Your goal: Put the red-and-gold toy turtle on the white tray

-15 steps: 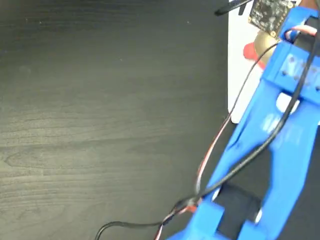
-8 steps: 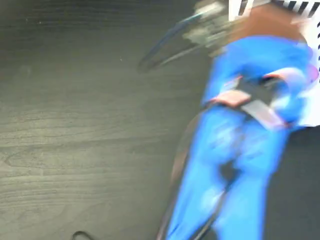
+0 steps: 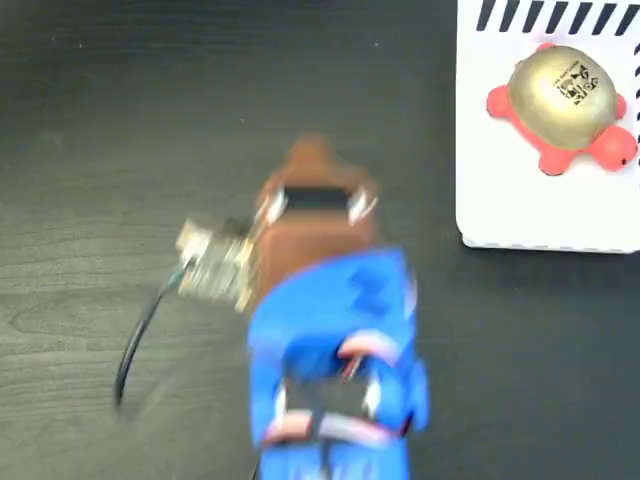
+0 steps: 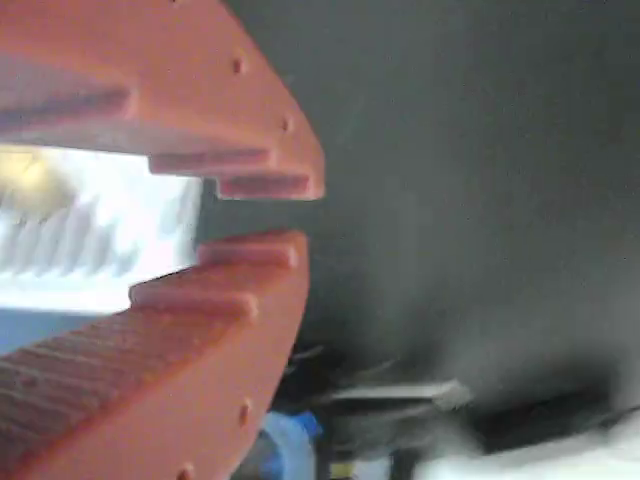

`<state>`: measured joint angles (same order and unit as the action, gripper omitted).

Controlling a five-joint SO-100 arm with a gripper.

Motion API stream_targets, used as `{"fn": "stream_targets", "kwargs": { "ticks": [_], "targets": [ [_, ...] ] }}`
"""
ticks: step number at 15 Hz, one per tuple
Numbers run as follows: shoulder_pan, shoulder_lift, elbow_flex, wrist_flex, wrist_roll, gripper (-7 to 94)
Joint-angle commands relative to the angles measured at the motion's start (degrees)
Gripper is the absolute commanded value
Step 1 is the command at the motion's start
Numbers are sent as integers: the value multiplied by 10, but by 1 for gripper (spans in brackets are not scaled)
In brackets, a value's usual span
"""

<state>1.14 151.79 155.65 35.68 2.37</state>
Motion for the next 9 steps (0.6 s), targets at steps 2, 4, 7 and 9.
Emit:
{"fn": "stream_targets", "kwargs": {
  "ticks": [2,4,7,9],
  "targets": [
    [-33,166,98,73,-3,0],
    [-57,246,130,156,-11,0],
    [-61,293,133,239,10,0],
    [-65,339,139,277,11,0]
  ]
}}
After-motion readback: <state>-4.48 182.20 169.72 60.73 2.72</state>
